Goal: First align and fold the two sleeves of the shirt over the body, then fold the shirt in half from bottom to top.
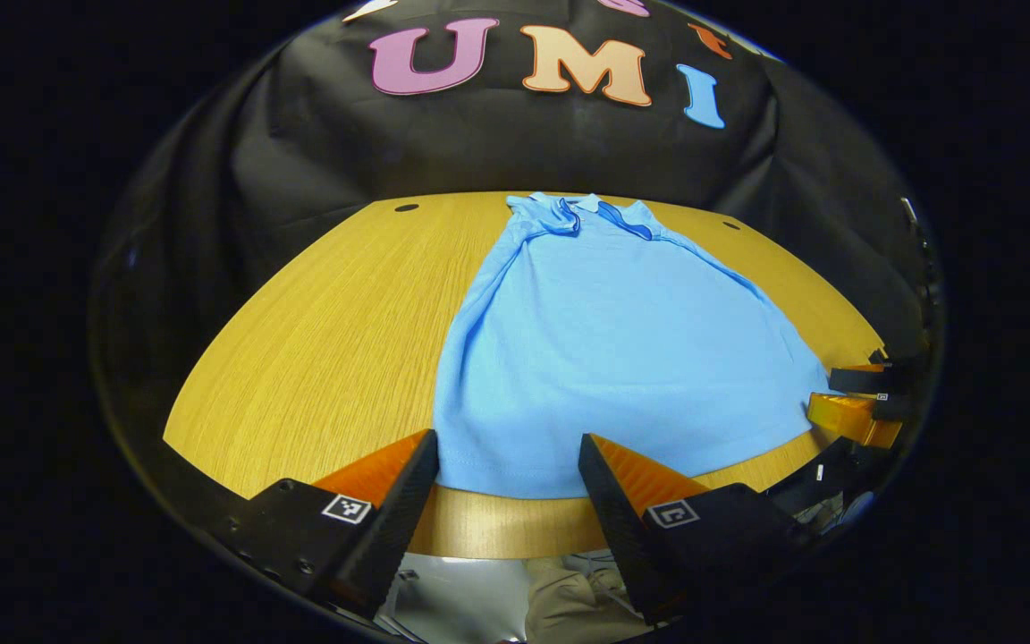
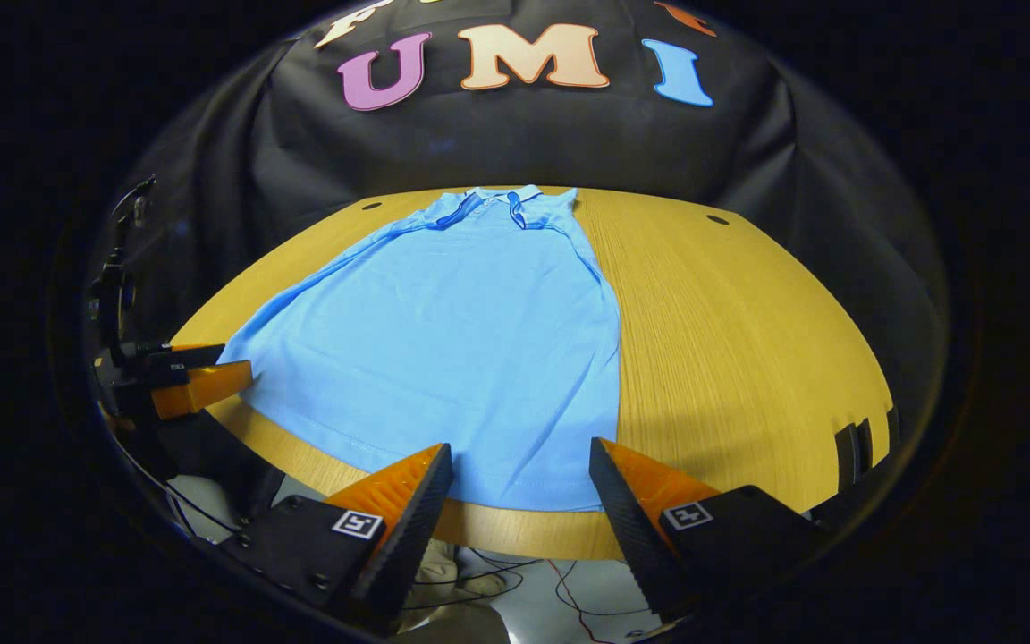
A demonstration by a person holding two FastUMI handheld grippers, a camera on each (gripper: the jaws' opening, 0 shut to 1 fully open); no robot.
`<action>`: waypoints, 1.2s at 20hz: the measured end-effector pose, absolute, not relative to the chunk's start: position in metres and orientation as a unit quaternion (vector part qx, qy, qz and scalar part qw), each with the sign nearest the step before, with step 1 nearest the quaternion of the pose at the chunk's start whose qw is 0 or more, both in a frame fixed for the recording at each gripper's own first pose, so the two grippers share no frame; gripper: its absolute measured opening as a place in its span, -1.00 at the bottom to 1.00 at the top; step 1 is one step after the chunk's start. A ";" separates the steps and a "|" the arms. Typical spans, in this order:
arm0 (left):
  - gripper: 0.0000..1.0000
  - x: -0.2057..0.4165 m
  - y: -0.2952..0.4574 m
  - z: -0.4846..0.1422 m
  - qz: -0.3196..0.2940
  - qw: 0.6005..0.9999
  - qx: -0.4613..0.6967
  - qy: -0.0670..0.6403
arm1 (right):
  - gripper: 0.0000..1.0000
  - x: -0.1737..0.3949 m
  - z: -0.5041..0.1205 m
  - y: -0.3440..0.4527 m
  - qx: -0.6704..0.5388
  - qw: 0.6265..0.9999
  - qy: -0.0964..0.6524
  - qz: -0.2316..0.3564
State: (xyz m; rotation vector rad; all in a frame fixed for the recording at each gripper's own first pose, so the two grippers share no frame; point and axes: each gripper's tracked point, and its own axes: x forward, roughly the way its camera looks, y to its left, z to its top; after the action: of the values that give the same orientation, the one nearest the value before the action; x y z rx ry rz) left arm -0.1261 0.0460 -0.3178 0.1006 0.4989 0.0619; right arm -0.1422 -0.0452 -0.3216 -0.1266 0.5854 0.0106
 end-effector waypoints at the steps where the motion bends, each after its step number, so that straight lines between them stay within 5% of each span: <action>1: 0.92 -0.126 0.043 -0.319 0.029 0.968 0.052 0.245 | 0.77 -0.143 -0.322 -0.044 -0.062 0.956 0.287 0.010; 3: 0.80 -0.125 0.038 -0.318 0.024 0.970 0.048 0.238 | 0.67 -0.144 -0.323 -0.035 -0.060 0.957 0.282 0.028; 5: 0.39 -0.124 0.027 -0.319 0.011 0.971 0.044 0.235 | 0.17 -0.145 -0.325 -0.026 -0.056 0.957 0.282 0.044; 6: -0.01 -0.124 0.022 -0.319 0.005 0.971 0.038 0.234 | -0.10 -0.145 -0.326 -0.023 -0.050 0.956 0.286 0.048; 7: -0.19 -0.122 0.017 -0.321 0.000 0.972 0.023 0.233 | -0.30 -0.144 -0.327 -0.022 -0.043 0.956 0.285 0.050; 8: -0.76 -0.121 0.016 -0.320 0.000 0.972 0.019 0.233 | -0.55 -0.144 -0.326 -0.021 -0.037 0.956 0.286 0.046; 9: -0.89 -0.121 0.016 -0.320 -0.002 0.971 0.017 0.236 | -0.72 -0.144 -0.326 -0.021 -0.036 0.956 0.288 0.045; 16: -1.00 -0.113 0.020 -0.311 -0.016 0.963 0.014 0.269 | -0.77 -0.130 -0.316 -0.017 -0.033 0.957 0.287 0.034; 24: -1.00 -0.051 0.024 -0.225 -0.045 0.976 -0.020 0.211 | -0.78 -0.071 -0.243 -0.016 -0.016 0.974 0.227 0.013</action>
State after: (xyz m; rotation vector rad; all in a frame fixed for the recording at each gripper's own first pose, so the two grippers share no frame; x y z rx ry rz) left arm -0.0514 0.0241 -0.2250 -0.0407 0.4253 -0.0910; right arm -0.0706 -0.0158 -0.2429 -0.0321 0.4586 0.0257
